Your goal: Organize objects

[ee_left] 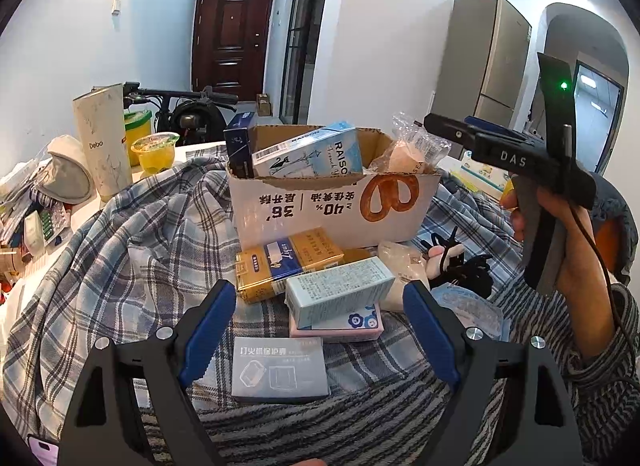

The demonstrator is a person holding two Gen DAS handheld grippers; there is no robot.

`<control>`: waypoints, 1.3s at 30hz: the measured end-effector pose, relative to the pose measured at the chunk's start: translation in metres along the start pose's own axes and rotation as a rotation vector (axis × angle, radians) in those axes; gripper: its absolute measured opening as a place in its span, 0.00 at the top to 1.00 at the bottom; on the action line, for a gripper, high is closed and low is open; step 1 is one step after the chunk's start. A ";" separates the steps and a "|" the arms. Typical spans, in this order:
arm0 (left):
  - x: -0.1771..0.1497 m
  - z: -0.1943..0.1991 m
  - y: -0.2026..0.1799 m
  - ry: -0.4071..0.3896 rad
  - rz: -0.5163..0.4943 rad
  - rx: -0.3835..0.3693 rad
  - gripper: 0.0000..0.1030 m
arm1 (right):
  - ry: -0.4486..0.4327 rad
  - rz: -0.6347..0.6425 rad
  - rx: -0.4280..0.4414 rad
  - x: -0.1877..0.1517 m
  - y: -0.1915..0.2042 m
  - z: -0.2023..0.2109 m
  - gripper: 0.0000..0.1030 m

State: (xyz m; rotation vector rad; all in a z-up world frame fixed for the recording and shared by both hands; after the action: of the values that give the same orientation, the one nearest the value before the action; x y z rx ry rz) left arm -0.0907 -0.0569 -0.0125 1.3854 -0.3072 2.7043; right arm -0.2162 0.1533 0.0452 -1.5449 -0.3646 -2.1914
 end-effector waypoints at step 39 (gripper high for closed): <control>0.007 -0.063 -0.021 0.163 0.149 0.119 0.12 | 0.056 0.071 0.002 -0.008 0.015 -0.006 0.00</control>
State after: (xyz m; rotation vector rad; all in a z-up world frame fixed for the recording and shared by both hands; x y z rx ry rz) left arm -0.1411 -0.0228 -0.0394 1.2024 -0.2494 2.9803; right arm -0.2115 0.1394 0.0355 -1.4696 -0.2902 -2.1743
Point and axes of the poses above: each gripper's, at about its wrist camera, not at the fingertips, and z roughly against the way its jaws point, y to its left, x to its top, the point moved 1 cm from there along -z, roughly the way its jaws point, and after that the axes turned 3 degrees about -y, right-handed, at the moved point
